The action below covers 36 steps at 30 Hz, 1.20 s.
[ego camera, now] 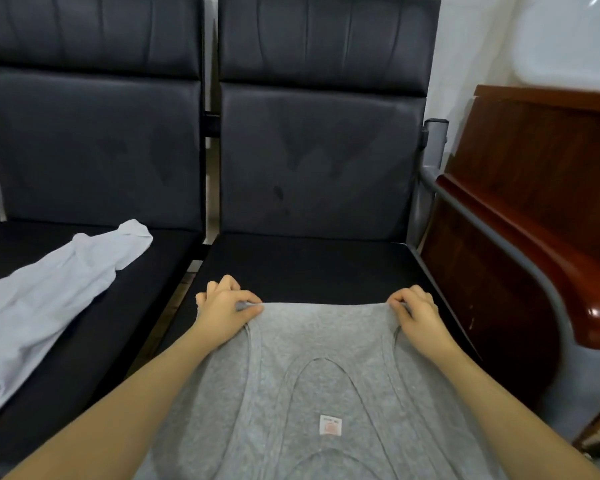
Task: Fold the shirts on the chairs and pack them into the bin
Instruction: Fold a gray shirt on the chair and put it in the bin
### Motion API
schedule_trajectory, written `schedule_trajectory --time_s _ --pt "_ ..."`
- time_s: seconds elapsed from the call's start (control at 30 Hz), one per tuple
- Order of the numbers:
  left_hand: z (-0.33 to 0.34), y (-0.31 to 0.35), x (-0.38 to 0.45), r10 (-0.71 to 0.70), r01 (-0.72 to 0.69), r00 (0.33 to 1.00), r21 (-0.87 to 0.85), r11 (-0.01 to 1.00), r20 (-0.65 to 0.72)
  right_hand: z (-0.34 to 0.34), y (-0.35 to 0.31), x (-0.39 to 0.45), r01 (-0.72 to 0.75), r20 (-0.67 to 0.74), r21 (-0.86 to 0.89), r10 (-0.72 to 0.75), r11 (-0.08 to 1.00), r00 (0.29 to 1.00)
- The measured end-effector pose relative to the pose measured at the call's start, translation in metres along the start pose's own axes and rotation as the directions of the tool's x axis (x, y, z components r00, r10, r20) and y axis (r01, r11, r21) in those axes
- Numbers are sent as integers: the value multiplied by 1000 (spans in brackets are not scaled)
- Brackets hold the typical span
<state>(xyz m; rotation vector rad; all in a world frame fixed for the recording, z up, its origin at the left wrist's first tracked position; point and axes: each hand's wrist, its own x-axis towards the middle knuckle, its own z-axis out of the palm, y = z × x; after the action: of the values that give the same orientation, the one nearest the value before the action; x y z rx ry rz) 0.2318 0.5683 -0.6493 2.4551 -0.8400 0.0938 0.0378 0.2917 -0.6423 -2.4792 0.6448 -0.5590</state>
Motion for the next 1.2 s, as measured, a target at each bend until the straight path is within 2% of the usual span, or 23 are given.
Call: schedule_trajectory --time_s 0.13,0.33,0.47,0.77,0.93,1.07,1.2 --pt "1 4 6 3 -7 996 -47 999 -85 -6 1 6 16 34 -89 -13 996 999" --pt "-1 9 38 -15 5 987 -63 998 -157 -9 -12 37 -30 -122 -48 24 998 992" --pt "-11 22 75 37 -41 968 -12 999 -247 -14 -24 74 -57 -236 -71 39 996 971" --pt "-50 50 141 140 -110 866 90 990 -481 -47 -61 139 -14 -440 -84 -25 996 898" --pt "-67 61 137 152 -141 823 62 988 -547 -57 -66 129 22 -483 -14 -26 1000 875" --pt "-73 62 111 115 -116 834 32 993 -540 -58 -68 93 27 -491 42 -3 999 871" --pt "-74 64 71 95 -120 842 -12 993 -532 -62 -69 50 -7 -428 84 43 996 903"
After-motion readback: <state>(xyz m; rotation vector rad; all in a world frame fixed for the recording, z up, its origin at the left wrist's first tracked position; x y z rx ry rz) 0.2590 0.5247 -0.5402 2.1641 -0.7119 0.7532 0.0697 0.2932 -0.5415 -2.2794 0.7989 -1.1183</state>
